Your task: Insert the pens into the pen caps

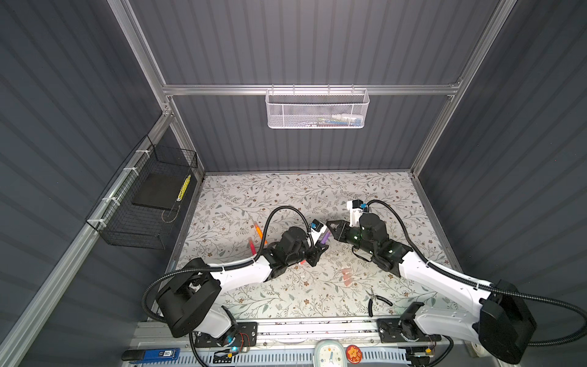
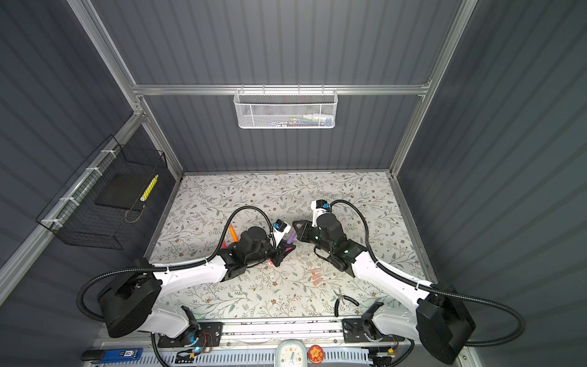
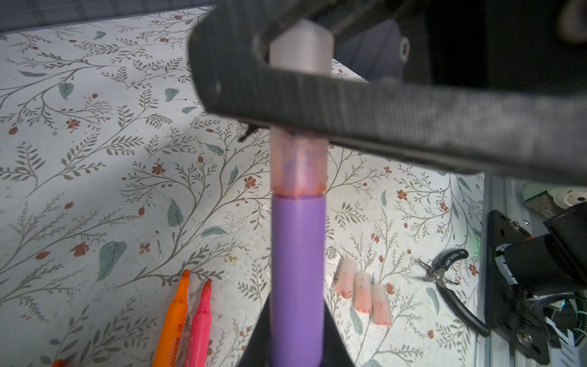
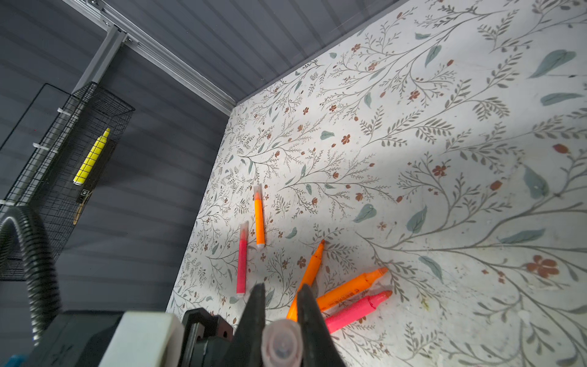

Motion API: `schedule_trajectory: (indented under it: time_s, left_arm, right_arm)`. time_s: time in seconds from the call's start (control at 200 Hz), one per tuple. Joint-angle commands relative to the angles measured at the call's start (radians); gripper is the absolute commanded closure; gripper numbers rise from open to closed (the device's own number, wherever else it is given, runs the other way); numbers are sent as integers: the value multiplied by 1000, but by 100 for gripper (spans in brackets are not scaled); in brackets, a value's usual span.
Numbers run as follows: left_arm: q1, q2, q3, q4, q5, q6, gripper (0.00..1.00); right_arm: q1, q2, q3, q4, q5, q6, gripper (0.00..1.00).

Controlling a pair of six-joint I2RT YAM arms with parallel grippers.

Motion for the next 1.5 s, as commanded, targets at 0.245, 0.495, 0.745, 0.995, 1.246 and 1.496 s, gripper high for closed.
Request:
schedule_trajectory:
  time_s: [0.245, 0.495, 0.745, 0.995, 1.246, 1.496]
  left_arm:
    - [82, -155, 48, 71, -145, -45, 100]
    - [172, -120, 171, 59, -80, -55, 100]
    - [204, -73, 243, 42, -93, -33, 100]
    - [300, -43, 318, 35, 52, -100, 100]
    - [389, -34, 298, 146, 222, -192, 100]
    - [419, -62, 282, 140, 266, -149, 100]
  right_arm:
    - [160, 46, -24, 79, -28, -10, 100]
    - [193, 73, -43, 121, -62, 14, 100]
    - [236, 77, -50, 134, -49, 29, 100]
    - [251, 76, -86, 242, -101, 31, 100]
    - [252, 98, -126, 402, -198, 36, 100]
    - [254, 99, -134, 478, -263, 27, 100]
